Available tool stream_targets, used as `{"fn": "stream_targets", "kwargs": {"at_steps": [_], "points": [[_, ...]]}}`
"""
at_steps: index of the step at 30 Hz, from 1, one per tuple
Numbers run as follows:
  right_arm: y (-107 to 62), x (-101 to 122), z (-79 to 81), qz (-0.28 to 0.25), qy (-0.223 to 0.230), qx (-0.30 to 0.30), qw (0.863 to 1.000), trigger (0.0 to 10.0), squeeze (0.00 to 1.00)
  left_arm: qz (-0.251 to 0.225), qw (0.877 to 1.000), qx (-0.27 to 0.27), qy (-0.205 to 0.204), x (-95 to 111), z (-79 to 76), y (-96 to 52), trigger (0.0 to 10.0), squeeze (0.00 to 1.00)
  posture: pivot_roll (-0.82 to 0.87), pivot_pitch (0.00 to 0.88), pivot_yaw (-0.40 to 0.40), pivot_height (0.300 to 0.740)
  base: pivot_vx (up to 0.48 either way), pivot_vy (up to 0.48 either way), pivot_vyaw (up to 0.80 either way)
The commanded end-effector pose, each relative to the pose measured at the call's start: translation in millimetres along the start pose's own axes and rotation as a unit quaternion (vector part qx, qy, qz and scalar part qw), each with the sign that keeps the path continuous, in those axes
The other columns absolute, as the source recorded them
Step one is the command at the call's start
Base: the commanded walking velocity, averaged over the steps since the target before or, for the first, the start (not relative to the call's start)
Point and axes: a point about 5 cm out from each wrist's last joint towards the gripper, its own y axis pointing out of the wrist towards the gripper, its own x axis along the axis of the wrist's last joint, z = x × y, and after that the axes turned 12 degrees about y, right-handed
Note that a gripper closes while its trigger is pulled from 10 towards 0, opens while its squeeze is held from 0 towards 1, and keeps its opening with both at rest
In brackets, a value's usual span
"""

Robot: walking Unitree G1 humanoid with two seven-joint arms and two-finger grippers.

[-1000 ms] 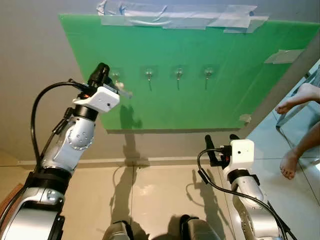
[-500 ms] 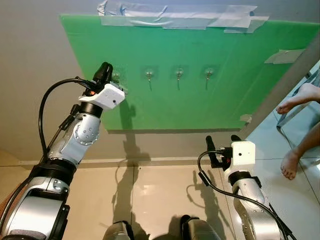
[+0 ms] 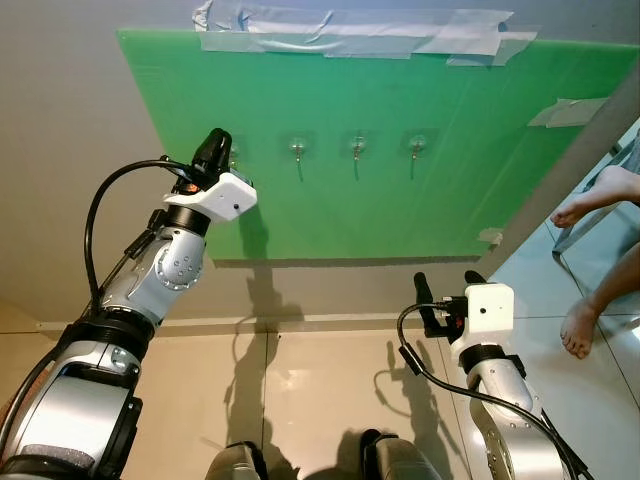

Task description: Hang keys on a hook

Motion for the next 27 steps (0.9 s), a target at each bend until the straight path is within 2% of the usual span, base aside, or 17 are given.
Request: {"fn": "stream_targets", "kwargs": {"at_steps": [1,9,11,22,23,27], "points": [[-3.0,1.8,-4.1,-0.001,-0.005,-0.010,1.000,10.0,0.00,-0.016,1.000,0.007,0.019,1.4,3.4,3.8,0.0,0.00,-0.23,0.155,0.031,0.740,0.000,0.000,0.00],[-6.4,0.8,-2.9,0.000,-0.005,-0.012,1.000,10.0,0.00,-0.040,0.997,-0.005,0.065,2.0,0.0,7.5,0.0,0.00,-0.23,0.158,0.032,0.740,0.000,0.000,0.00],[-7.6,0.1,-2.7,0.002,-0.005,-0.012,1.000,10.0,0.00,-0.050,0.994,-0.008,0.094,0.5,0.1,8.0,0.0,0.00,-0.23,0.158,0.032,0.740,0.000,0.000,0.00],[-10.3,-0.1,-4.7,0.004,-0.010,-0.013,1.000,10.0,0.00,-0.044,0.991,-0.014,0.122,-5.6,-0.3,7.9,0.0,0.00,-0.24,0.159,0.029,0.740,0.000,0.000,0.00],[-11.1,0.1,-5.3,0.005,-0.012,-0.014,1.000,10.0,0.00,-0.041,0.993,-0.013,0.114,-5.2,-1.6,7.7,0.0,0.00,-0.24,0.157,0.027,0.740,0.000,0.000,0.00],[-12.3,0.4,-6.3,0.005,-0.013,-0.014,1.000,10.0,0.00,-0.007,1.000,-0.022,0.001,0.6,-6.3,10.1,0.0,0.00,-0.25,0.155,0.024,0.740,0.000,0.000,0.00]]}}
